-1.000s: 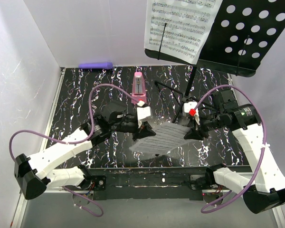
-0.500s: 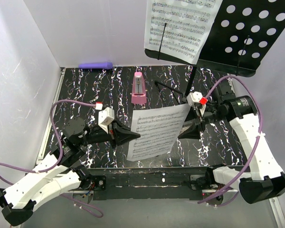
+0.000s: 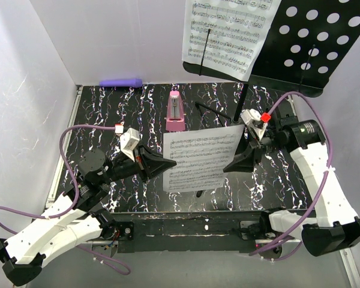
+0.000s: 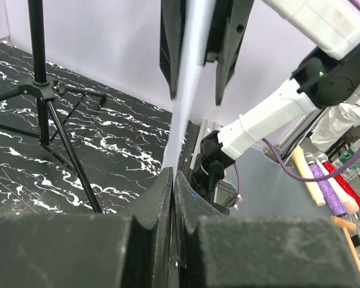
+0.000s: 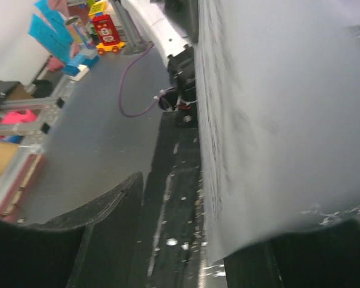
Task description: Set up the instrument practice props
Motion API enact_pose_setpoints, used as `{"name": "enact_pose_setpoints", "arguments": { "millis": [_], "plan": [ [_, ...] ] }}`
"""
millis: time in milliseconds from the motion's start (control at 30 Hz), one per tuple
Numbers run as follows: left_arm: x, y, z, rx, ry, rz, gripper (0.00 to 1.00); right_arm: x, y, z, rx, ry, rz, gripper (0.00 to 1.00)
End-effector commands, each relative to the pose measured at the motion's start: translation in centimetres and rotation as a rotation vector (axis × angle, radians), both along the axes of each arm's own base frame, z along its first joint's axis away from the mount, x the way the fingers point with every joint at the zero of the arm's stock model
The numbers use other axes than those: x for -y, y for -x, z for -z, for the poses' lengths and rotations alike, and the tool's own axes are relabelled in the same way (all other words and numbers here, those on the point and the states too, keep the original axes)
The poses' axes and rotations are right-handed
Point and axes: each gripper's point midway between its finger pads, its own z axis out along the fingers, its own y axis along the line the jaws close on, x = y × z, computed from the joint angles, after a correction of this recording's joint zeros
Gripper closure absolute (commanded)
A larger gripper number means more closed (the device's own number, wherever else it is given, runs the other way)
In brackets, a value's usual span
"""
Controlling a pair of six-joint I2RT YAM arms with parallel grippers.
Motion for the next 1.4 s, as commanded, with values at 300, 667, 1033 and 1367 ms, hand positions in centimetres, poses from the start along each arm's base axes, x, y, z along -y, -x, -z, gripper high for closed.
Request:
{"name": "enact_pose_setpoints", "arguments": {
  "millis": [300, 667, 1033, 1367],
  "plan": [
    [0.2, -0.7, -0.8, -0.006, 0.048, -0.021, 1.0, 0.2, 0.8, 0.7, -0.213, 0.062, 0.06, 0.85],
    [-0.1, -0.6, -0.6, -0.021, 0.035, -0.032, 0.6, 2.6, -1.1, -0.6, -0.056, 0.131, 0.306, 0.99],
    [-1.6, -1.6, -3.6, 0.03, -0.085, -0.127, 0.06, 8.5, -0.8, -8.3, 0.248, 0.166, 0.858, 0.99],
    [1.0, -3.1, -10.4, 0.032, -0.058, -0.085, 0.02, 15.5, -3.7, -19.7, 0.413, 0.06, 1.459, 0.99]
  ]
}}
